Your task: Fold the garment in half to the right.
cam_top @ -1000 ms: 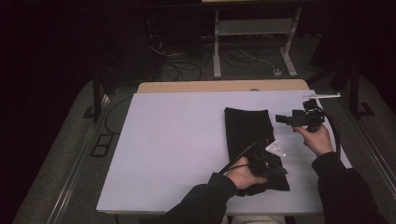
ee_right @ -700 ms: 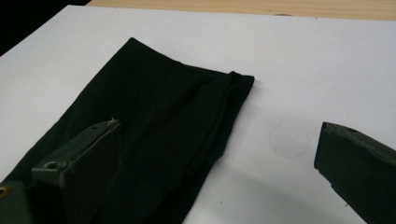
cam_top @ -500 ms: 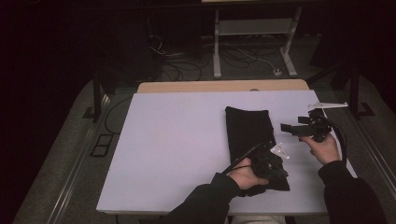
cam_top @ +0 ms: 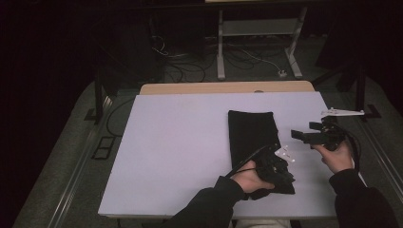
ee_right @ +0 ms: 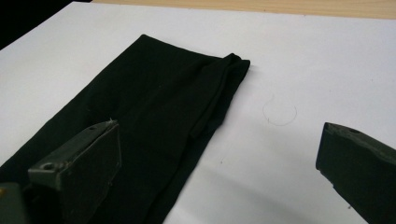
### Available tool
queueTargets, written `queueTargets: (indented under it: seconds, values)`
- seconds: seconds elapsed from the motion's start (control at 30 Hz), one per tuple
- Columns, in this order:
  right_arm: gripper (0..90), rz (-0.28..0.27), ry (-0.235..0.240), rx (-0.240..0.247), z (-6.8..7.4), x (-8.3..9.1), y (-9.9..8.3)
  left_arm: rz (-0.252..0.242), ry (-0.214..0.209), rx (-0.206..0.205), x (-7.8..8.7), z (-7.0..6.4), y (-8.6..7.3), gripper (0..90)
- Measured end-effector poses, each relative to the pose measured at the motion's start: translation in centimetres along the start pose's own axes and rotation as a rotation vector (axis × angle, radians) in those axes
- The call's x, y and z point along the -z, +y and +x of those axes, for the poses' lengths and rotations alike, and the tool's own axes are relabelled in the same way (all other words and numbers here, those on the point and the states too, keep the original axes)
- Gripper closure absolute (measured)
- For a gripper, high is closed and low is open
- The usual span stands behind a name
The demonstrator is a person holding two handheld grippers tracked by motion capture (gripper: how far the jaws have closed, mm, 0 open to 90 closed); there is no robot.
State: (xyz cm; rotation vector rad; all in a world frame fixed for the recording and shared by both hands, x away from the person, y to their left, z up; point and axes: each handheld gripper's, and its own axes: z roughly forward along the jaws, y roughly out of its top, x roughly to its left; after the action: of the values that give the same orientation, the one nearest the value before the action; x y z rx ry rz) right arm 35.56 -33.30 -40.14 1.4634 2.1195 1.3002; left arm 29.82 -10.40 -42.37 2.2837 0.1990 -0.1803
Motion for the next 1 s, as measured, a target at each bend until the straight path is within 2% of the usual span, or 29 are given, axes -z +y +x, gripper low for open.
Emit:
queueTargets:
  seconds: [0.1,0.2,0.3,0.5,0.57,0.67,0.9,1.0]
  values:
    - [0.0,-0.005,0.000,0.005,0.1,0.4,-0.2,-0.005,0.014,0.011,0.3,0.0,0.1,62.5]
    - [0.0,-0.007,-0.004,0.009,0.2,0.8,-0.3,-0.016,0.027,0.019,0.8,0.1,0.2,55.2]
    - [0.0,-0.010,-0.003,0.010,0.3,1.1,-0.4,-0.015,-0.009,0.035,1.3,0.5,0.1,51.0]
    - [0.0,0.003,-0.006,0.024,0.7,1.4,-1.0,-0.046,-0.025,0.051,2.2,0.7,0.3,37.9]
    - [0.0,0.004,-0.006,0.029,0.7,1.6,-1.1,-0.058,0.001,0.042,2.5,0.5,0.3,29.7]
    - [0.0,0.001,-0.010,0.029,0.7,1.9,-1.2,-0.076,0.006,0.059,2.9,0.5,0.4,21.0]
    - [0.0,-0.009,-0.012,0.015,0.5,2.7,-1.7,-0.061,0.024,0.069,3.5,0.9,0.2,1.7]
    - [0.0,-0.011,-0.010,0.020,0.6,2.9,-1.9,-0.066,0.035,0.069,3.8,1.0,0.1,0.0]
